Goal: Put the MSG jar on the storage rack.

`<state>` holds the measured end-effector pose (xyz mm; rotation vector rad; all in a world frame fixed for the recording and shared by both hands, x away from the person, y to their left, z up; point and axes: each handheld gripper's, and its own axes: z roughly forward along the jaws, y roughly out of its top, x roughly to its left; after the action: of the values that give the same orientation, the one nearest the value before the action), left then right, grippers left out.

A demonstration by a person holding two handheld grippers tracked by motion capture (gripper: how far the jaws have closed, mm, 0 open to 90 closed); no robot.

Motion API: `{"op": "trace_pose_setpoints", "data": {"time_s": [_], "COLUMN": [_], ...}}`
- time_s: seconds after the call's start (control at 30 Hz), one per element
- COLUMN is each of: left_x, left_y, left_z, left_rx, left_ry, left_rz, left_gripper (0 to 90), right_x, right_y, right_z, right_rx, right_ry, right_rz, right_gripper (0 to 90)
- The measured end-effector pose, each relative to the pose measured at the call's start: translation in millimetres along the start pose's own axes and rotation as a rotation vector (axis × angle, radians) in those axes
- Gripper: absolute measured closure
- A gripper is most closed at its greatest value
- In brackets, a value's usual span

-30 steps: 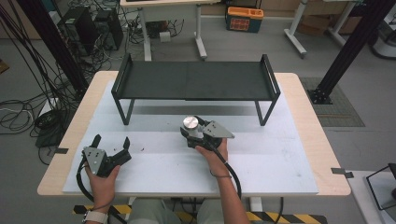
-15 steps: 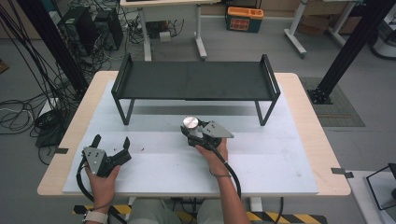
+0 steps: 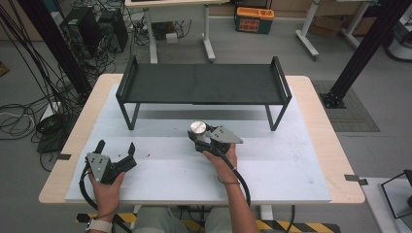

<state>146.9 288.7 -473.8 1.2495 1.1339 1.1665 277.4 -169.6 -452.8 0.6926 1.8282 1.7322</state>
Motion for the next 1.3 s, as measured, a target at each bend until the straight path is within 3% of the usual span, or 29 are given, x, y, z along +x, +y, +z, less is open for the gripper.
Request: {"op": "trace_pose_setpoints", "data": {"time_s": [0.63, 1.1, 1.3], "left_x": [-0.1, -0.1, -0.1], "left_y": [-0.1, 0.0, 0.1], "left_z": [-0.1, 0.0, 0.0], "left_rx": [-0.001, 0.0, 0.0], "left_ry": [0.0, 0.0, 0.0], "left_rz": [0.0, 0.0, 0.0], "left_gripper": [0.4, 0.5, 0.5], "right_x": [0.3, -1.3, -3.9], "right_y": [20.9, 49.0, 71.2], "right_z": [-12.5, -21.6, -24.7], "right_rx": [-0.014, -0.037, -0.041], "right_ry": [0.044, 0.101, 0.127], "right_rz": [-0.017, -0.011, -0.01], "right_gripper": [42.0, 41.6, 41.7]}}
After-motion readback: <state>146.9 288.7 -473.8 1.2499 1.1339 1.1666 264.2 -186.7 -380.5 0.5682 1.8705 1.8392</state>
